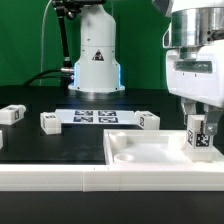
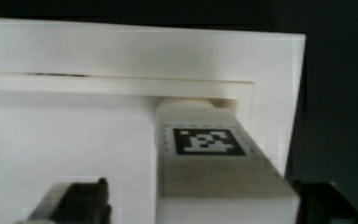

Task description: Assemble one leg

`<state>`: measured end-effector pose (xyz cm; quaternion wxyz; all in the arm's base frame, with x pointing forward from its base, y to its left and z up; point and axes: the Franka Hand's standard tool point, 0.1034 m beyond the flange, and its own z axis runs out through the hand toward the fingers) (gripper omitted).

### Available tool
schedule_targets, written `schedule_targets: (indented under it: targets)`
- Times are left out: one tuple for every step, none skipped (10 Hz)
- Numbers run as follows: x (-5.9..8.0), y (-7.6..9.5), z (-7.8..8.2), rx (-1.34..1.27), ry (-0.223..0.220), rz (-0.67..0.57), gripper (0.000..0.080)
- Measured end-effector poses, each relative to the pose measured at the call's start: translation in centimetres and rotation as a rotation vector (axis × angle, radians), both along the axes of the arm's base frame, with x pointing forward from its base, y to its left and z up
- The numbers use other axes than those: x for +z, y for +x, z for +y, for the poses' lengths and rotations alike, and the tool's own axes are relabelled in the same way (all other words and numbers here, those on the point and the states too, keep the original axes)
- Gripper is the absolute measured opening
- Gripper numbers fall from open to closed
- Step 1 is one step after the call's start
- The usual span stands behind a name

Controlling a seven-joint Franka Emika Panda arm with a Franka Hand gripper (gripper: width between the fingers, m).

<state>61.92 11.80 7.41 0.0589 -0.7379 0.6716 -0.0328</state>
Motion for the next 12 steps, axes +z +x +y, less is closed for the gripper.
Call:
schedule_targets:
  targets:
    - [0.07,0.09,-0.03,0.078,-0.01,-0.005,0.061]
    - [0.21,0.28,-0.11,0.203,-0.028,-0.013,0.0637]
    - [0.38,0.48,-0.15,0.358,-0.048,-0.02,0.0637]
    - [0.62,0.72,-0.06,0.5,-0.059,-0.013,0.0647]
    - [0.78,1.06,-0.18,0.61,-0.07,-0.017,0.0649]
    - [0.73,1.04,-0.28,0.686,-0.08,-0.018,0.0649]
    - [0.66,1.02,-0.33,0.794,-0.095,-0.021,0.0649]
    - [0.49,0.95,-0.33,0.895,-0.107,-0.023,0.0649]
    - [0.32,0.85,-0.22,0.946,-0.112,-0.023,0.0649]
    - [0.27,0.79,-0.08,1.046,-0.132,-0.021,0.0649]
    - [0.31,0.8,0.15,1.137,-0.163,-0.02,0.0649]
    - [0.37,0.97,-0.11,1.195,-0.191,-0.049,0.0649]
